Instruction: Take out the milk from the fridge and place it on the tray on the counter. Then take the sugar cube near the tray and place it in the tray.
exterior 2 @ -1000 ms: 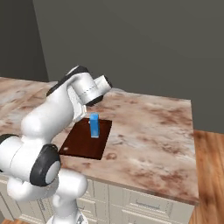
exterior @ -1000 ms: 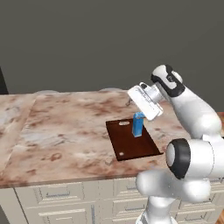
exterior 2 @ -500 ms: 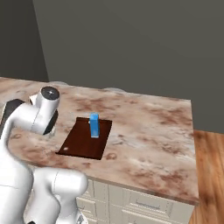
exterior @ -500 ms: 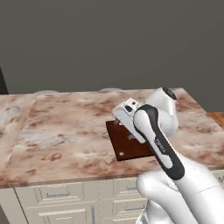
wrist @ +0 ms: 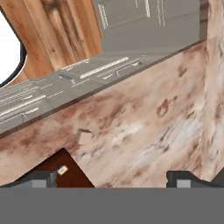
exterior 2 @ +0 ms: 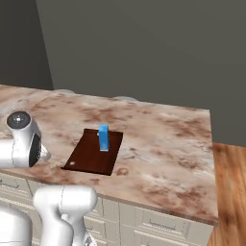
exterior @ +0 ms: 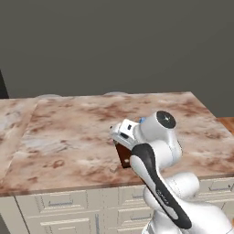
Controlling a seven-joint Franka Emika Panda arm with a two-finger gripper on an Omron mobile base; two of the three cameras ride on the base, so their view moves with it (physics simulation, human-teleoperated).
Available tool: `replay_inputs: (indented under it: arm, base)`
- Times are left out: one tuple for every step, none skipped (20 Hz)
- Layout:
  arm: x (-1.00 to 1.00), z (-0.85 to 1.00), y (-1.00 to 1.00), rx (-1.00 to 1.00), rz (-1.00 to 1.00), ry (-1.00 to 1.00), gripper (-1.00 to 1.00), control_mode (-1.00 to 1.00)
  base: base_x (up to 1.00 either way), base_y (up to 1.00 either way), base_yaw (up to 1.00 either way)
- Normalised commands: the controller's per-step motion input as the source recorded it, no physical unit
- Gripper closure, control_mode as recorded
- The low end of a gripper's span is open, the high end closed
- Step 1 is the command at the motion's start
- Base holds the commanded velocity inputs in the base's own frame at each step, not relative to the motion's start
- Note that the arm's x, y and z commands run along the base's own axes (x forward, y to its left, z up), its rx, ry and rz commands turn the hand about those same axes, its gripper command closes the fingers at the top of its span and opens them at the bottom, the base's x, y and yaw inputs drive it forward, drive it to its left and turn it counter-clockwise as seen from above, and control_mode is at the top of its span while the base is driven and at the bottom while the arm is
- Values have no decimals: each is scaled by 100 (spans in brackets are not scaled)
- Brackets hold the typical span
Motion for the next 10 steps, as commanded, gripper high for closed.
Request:
replay_inputs:
  arm:
    - [-22,6,9,-29,0,-10,-100,-100]
    - [-21,7,13,-31,0,-9,-100,-100]
    - [-13,1,18,-32,0,0,-100,-100]
    - [-4,0,26,-29,0,0,-100,-100]
    - [-1,0,31,-24,-5,1,-100,-100]
    - [-1,0,33,-19,-11,5,-100,-100]
    - [0,0,35,-17,-15,8,-100,-100]
    - [0,0,35,-17,-15,7,-100,-100]
    - [0,0,26,-13,-15,8,-100,-100]
    - [0,0,15,-11,-13,12,-100,-100]
  base:
    - [0,0,0]
    - [0,0,0]
    - [0,0,0]
    - [0,0,0]
    - [0,0,0]
    - [0,0,0]
    - [0,0,0]
    - [0,0,0]
    - [0,0,0]
    - [0,0,0]
